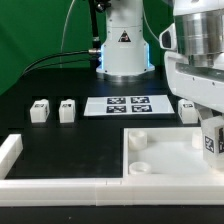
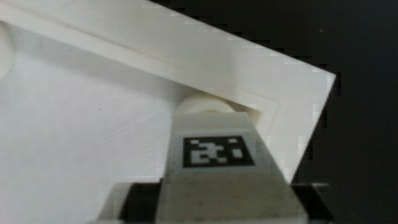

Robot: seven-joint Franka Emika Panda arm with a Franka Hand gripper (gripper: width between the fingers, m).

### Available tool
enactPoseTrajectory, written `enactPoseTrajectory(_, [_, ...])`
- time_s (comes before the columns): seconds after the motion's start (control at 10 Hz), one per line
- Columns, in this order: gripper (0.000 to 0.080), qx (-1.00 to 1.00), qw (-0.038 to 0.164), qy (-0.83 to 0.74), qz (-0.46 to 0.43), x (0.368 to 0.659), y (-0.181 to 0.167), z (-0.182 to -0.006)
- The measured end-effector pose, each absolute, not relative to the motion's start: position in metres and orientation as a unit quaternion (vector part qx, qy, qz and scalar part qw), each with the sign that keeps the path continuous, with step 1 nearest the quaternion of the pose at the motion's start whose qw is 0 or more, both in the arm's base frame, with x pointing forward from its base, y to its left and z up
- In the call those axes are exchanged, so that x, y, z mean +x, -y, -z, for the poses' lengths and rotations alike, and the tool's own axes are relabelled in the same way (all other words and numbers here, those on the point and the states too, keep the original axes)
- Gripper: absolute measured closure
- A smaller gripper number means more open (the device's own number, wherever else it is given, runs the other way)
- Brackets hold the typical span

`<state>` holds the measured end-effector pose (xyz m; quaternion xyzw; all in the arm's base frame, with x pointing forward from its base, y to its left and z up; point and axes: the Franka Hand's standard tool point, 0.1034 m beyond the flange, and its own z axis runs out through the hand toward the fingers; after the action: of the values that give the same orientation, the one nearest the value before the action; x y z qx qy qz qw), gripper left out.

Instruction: Assemble one leg

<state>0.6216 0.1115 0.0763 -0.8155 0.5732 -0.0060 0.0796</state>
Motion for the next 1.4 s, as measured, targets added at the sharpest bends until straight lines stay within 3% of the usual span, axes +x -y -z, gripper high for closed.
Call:
enactPoseTrajectory(0.3, [0.0508,-0.826,0.081,-0.557,0.007,0.621,-0.112,-0.076])
enactPoseTrajectory(0.4, [0.0322,-0.830,0.082,-0.552,0.009,0.621,-0.115,-0.075])
enactPoseTrajectory(0.5, [0.0209,-0.870,0.080,-0.486,0.014,0.620,-0.116,-0.074])
enactPoseTrajectory(0.9, [0.0153,-0.962,0.071,-0.260,0.033,0.620,-0.114,-0.074])
enactPoseTrajectory(1.4, [0.0151,-0.995,0.022,0.069,0.069,0.630,-0.112,-0.081])
